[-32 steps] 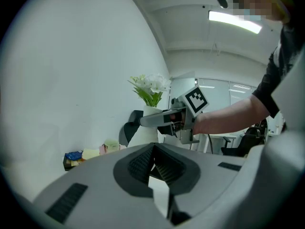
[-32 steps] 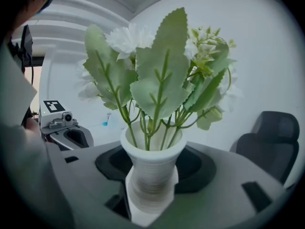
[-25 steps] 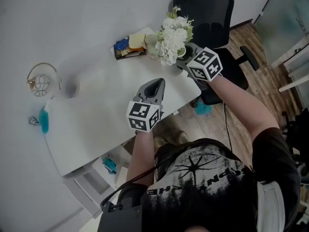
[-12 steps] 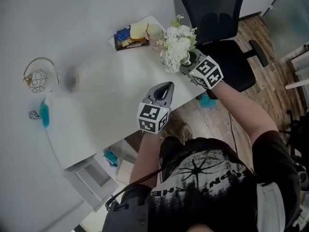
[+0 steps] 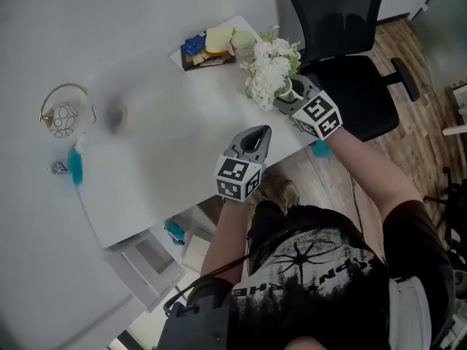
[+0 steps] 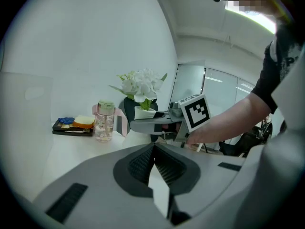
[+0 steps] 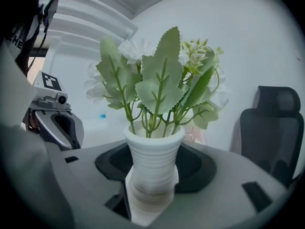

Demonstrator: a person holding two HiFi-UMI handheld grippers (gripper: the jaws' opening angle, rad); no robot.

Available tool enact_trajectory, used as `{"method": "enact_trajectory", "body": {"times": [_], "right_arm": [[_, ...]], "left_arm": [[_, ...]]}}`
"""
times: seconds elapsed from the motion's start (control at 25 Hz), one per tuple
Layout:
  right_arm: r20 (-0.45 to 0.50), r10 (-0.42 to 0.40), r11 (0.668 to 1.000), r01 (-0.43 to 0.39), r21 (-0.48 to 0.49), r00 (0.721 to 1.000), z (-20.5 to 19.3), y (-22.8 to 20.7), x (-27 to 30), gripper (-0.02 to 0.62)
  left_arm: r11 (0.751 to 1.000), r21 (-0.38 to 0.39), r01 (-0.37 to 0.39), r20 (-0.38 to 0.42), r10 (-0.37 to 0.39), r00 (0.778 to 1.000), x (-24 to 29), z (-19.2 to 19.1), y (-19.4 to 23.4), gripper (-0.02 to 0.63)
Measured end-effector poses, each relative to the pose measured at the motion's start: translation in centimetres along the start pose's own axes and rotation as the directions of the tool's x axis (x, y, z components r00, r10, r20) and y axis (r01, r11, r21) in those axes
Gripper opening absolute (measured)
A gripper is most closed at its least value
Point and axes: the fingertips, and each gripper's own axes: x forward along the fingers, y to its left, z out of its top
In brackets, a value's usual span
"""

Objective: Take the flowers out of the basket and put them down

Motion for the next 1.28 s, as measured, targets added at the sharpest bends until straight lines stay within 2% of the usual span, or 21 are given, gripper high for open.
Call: {"method": "enact_trajectory", "body": {"times": [0.36, 0.6, 0.96, 1.28], "right_arm": [[0.013, 0.017, 1.0, -0.017, -0.001, 1.0, 0.1, 0.0, -0.1, 0.247], [-0.02, 0.021, 1.0, -0.021, -0.013, 1.0, -0.5, -0.1, -0.2, 0.281], [-0.095, 0.006, 0.998, -0.012, -0.058, 0.995, -1.6, -0.4, -1.4, 0.287], [-0.078, 0.0, 1.0, -0.001, -0.003, 0.997, -1.1, -0.9, -3.8, 0.287]], "left_arm": [[1.0, -0.01, 0.002, -0.008, -0.002, 1.0, 0.7, -0.3, -0.5, 0.011], [1.0, -0.004, 0.002, -0.002, -0.002, 1.0, 0.7, -0.1, -0.8, 0.011], [1.0, 0.003, 0.005, 0.007, -0.005, 1.0, 0.3, 0.5, -1.3, 0.011], [1.0, 0.02, 0.003, 0.037, -0.004, 0.999, 0.0, 1.7, -2.0, 0.011]]}}
